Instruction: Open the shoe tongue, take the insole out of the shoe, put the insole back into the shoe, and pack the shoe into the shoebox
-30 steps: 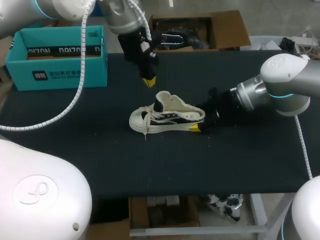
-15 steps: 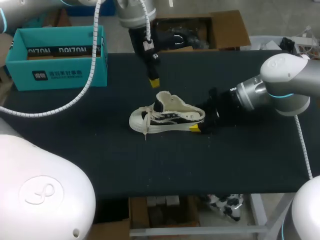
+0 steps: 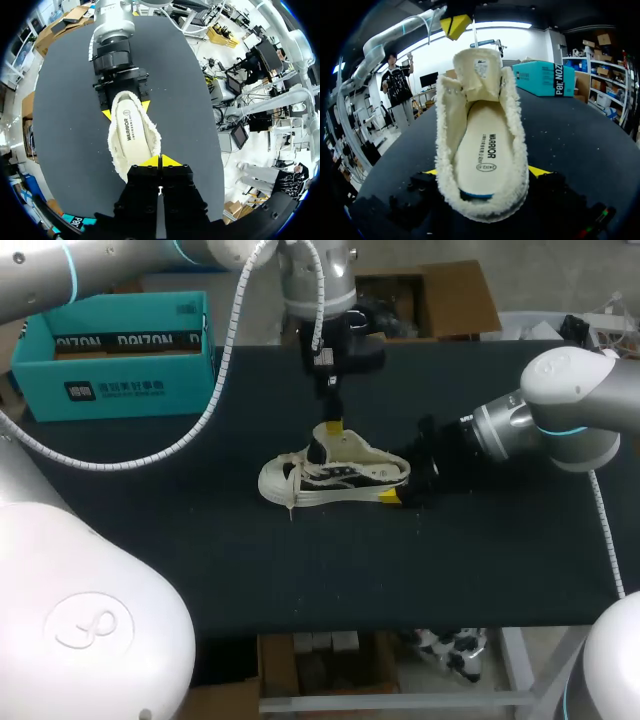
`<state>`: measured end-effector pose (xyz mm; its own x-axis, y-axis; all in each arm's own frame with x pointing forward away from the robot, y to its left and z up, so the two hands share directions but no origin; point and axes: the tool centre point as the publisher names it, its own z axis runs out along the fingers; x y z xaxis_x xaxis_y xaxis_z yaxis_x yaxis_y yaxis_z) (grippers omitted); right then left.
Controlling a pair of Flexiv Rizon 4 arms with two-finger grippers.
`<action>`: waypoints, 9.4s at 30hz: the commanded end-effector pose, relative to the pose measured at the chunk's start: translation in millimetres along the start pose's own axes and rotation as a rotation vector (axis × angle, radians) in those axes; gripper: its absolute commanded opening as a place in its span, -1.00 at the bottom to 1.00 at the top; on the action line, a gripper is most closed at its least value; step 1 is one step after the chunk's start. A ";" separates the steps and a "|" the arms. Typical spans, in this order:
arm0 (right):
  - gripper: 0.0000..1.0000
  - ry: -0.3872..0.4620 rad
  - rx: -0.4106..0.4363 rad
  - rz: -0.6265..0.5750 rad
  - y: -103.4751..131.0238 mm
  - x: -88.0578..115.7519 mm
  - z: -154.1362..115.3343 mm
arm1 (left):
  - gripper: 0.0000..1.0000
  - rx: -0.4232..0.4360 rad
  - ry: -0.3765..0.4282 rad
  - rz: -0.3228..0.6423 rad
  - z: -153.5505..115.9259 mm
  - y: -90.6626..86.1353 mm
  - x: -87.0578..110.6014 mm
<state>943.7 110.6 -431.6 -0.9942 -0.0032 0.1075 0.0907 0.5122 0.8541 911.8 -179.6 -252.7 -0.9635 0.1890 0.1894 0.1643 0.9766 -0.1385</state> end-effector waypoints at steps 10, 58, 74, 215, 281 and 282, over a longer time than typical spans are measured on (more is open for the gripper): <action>-1.00 0.002 -0.003 -0.001 -6.8 -2.8 5.4 | -1.00 0.064 0.056 -0.015 50.9 -0.3 -26.4; -1.00 0.002 -0.003 -0.001 -6.8 -2.8 5.4 | -0.49 -0.087 0.015 -0.122 149.4 9.8 -16.1; -1.00 0.002 -0.003 -0.001 -6.8 -2.8 5.4 | -0.29 -0.097 -0.073 -0.151 161.6 21.5 -41.0; -1.00 0.002 -0.003 -0.001 -6.8 -2.8 5.4 | -0.27 0.139 -0.383 -0.032 95.5 -67.5 -60.2; -1.00 0.002 -0.003 -0.001 -6.8 -2.8 5.4 | -1.00 0.156 -0.319 0.013 93.8 -78.5 -30.0; -1.00 0.002 -0.003 -0.001 -6.8 -2.8 5.4 | -1.00 0.165 -0.316 0.014 91.0 -77.3 -29.0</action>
<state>943.5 111.1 -431.9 -0.9942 -0.0026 0.1071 0.0907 0.5115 0.8545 909.8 -276.8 -339.7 -0.9836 0.1343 -0.1201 0.1637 0.9447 -0.2840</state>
